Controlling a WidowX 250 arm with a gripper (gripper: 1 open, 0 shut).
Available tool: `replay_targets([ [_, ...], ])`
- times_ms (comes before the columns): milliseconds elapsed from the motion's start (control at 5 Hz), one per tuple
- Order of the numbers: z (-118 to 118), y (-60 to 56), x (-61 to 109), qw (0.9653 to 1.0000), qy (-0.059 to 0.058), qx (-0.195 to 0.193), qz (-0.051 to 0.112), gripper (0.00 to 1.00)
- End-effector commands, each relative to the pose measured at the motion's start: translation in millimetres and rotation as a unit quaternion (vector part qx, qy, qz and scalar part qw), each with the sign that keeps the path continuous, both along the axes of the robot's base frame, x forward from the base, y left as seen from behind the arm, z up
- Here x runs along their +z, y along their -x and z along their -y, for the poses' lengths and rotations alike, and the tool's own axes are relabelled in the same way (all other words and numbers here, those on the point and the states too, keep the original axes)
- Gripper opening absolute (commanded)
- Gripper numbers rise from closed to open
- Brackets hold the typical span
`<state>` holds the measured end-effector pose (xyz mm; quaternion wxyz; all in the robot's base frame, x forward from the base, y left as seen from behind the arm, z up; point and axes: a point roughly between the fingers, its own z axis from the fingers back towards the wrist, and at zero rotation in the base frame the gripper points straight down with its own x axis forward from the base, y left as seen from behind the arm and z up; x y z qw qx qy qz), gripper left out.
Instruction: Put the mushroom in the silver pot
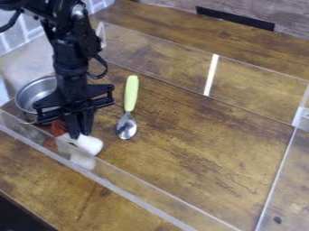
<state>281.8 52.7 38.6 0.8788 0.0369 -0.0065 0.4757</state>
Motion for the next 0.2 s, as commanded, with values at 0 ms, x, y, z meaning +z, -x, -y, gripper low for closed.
replay_targets([
  [0,4.8,9.4,9.0,0.9995,-0.009,-0.023,0.018,0.00],
])
